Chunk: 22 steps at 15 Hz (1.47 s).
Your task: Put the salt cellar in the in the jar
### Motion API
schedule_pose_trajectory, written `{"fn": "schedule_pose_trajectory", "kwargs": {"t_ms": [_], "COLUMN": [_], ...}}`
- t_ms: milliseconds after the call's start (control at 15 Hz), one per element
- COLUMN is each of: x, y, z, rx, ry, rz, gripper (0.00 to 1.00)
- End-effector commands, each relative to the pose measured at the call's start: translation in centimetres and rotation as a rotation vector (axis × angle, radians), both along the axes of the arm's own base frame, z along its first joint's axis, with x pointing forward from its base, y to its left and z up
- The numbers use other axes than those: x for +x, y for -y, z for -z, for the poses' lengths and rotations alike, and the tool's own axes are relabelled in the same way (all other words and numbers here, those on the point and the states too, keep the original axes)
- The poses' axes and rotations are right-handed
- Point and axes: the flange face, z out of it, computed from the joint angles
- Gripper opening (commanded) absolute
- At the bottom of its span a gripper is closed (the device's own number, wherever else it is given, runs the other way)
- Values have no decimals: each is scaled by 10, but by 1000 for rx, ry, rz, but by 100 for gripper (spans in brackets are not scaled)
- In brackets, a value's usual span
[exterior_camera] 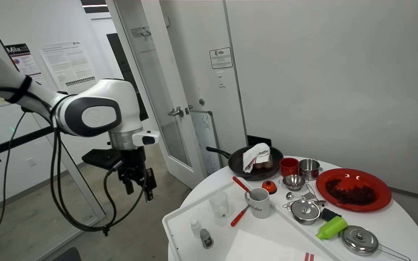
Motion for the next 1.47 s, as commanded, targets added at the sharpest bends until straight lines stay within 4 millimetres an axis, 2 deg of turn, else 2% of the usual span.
{"fn": "schedule_pose_trajectory", "kwargs": {"t_ms": [0, 133, 333, 400, 733, 1000, 1267, 1400], "x": [26, 17, 21, 13, 20, 34, 48, 52], "y": [-4, -3, -3, -3, 7, 18, 40, 44], "z": [15, 12, 17, 15, 44, 62, 94, 110], "rx": [-2, 3, 3, -31, -69, -127, -157, -139], "ry": [-17, -18, -25, -9, -27, 102, 84, 46], "rz": [-15, -1, 0, 4, 103, 194, 279, 289], "gripper": [100, 100, 100, 100, 100, 100, 100, 100]}}
